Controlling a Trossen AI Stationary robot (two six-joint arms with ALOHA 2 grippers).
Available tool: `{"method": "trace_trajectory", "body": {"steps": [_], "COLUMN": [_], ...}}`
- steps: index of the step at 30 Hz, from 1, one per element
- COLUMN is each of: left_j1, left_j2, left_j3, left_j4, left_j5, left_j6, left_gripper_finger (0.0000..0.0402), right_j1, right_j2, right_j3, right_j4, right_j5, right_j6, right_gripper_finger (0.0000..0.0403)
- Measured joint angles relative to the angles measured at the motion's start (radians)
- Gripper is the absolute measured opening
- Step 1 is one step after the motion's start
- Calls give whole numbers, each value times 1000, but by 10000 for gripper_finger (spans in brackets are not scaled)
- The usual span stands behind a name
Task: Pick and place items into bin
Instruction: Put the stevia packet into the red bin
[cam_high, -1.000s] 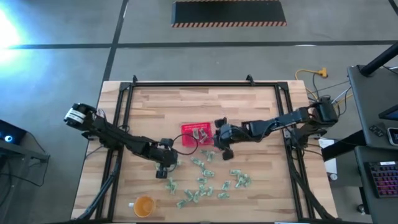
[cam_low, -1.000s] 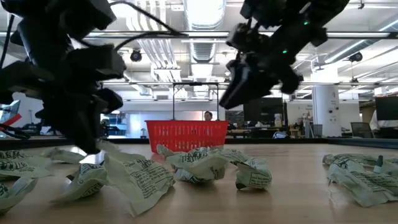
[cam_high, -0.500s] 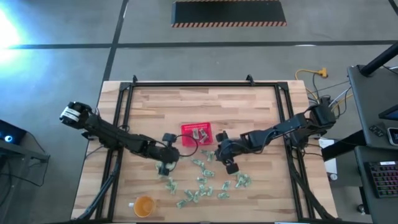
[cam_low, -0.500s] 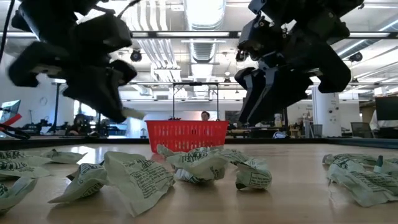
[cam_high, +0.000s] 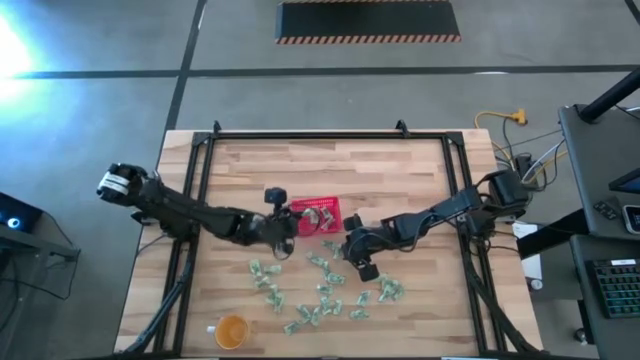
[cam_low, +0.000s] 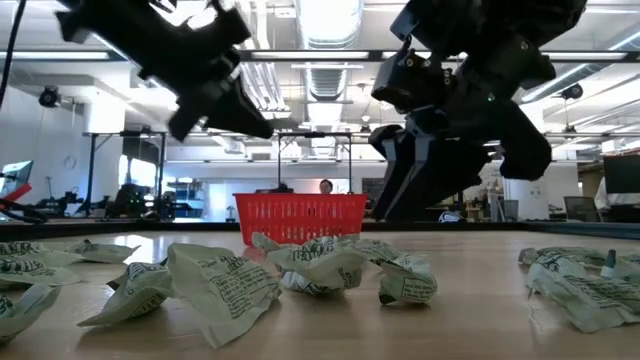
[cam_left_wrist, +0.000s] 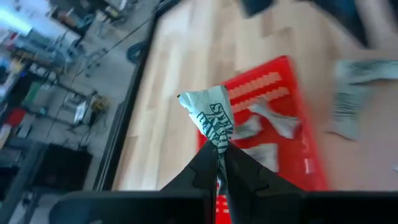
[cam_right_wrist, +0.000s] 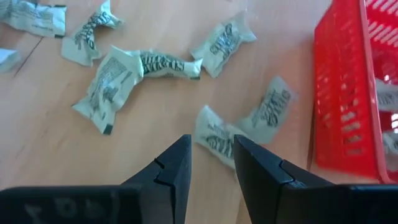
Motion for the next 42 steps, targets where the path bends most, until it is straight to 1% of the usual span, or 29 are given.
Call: {"method": "trace_trajectory", "body": {"steps": [2,4,6,8,12,14,19,22,33,37,42], "left_j1": [29,48,60,65,65,65,65,62,54,52,49], "left_j2": [5,8,11,13,13,13,13,13,13,13,12], "left_j3": [0,4,5,3,6,8,10,10,10,10,10], "left_j4": [-8,-3,-4,-6,-4,-4,-4,-4,-4,-4,-4], "left_j5": [27,71,118,143,143,143,143,143,143,143,143], "left_j6": [-1,-1,-2,-2,-2,-2,-3,-4,-4,-25,-27], "left_gripper_finger": [1,11,30,58,116,140,177,186,187,187,187], "right_j1": [0,0,-2,-3,-3,-2,-3,-3,-3,-2,-2], "right_j2": [15,28,39,47,56,57,58,58,58,58,58], "right_j3": [0,0,0,0,0,0,0,0,-9,-9,-10], "right_j4": [21,35,33,31,40,44,50,49,45,23,3], "right_j5": [0,0,0,0,6,28,52,52,52,52,51], "right_j6": [-8,-8,-7,-4,-4,-4,0,0,52,53,50], "right_gripper_finger": [109,109,109,109,109,109,109,109,105,76,18]}}
